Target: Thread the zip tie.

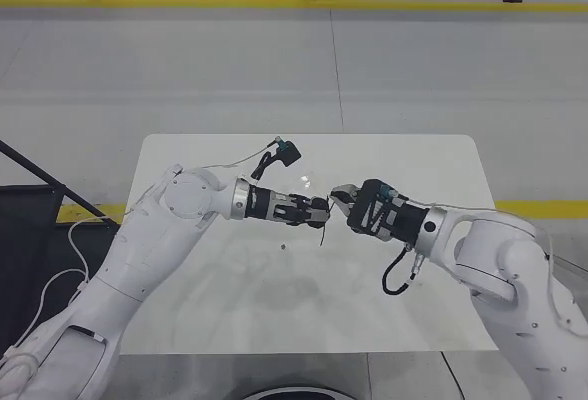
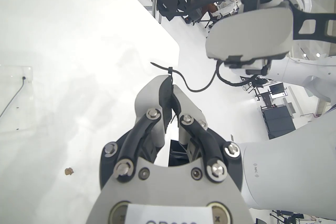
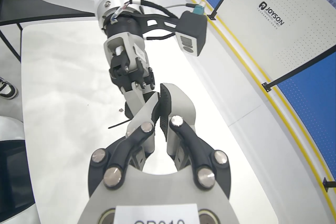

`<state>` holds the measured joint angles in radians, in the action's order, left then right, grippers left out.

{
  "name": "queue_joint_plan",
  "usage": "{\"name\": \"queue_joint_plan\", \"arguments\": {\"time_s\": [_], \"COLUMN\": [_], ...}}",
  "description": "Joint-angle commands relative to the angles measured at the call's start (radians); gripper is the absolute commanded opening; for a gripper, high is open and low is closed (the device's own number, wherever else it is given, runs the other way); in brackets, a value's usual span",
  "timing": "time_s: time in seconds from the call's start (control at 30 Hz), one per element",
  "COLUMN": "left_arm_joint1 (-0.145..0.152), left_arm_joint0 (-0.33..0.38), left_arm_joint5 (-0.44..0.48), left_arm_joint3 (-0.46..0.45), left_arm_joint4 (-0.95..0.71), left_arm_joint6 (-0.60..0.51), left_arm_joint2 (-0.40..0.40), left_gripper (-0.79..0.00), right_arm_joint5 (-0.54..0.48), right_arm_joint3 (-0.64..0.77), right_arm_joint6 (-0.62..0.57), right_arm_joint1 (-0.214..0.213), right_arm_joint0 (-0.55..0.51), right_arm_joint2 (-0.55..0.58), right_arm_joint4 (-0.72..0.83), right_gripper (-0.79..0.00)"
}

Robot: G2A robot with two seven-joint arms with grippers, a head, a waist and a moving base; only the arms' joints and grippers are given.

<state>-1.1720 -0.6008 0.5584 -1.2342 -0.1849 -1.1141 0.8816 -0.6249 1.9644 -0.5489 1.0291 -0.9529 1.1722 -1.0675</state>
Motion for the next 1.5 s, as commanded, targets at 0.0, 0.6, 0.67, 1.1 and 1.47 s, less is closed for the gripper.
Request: {"name": "queue_joint_plan", "arguments": {"time_s": [0.0, 0.6, 0.67, 1.1, 1.47], "left_arm_joint1": [0.002, 0.001, 0.000, -0.002, -0.005], "left_arm_joint0": [-0.004, -0.004, -0.003, -0.001, -0.009], "left_arm_joint5": [-0.005, -0.014, -0.015, -0.017, -0.080], "left_arm_joint3": [-0.006, -0.014, -0.012, -0.006, 0.021], "left_arm_joint4": [0.003, 0.002, 0.001, 0.004, 0.039], "left_arm_joint6": [0.000, -0.011, -0.006, 0.007, 0.162], "left_arm_joint2": [0.003, 0.001, 0.001, 0.002, 0.033], "left_gripper": [-0.785, -0.785, -0.785, -0.785, -0.785], "right_arm_joint5": [0.028, 0.149, 0.124, 0.045, 0.109], "right_arm_joint3": [0.004, 0.029, 0.028, 0.014, -0.038], "right_arm_joint6": [0.016, 0.124, 0.118, 0.083, 0.057], "right_arm_joint1": [0.001, 0.008, 0.008, 0.010, 0.014], "right_arm_joint0": [-0.005, -0.047, -0.047, -0.030, -0.032], "right_arm_joint2": [0.003, 0.016, 0.008, -0.007, 0.043], "right_arm_joint4": [-0.022, -0.148, -0.147, -0.120, 0.075], "right_gripper": [-0.785, -0.785, -0.785, -0.671, 0.000]}}
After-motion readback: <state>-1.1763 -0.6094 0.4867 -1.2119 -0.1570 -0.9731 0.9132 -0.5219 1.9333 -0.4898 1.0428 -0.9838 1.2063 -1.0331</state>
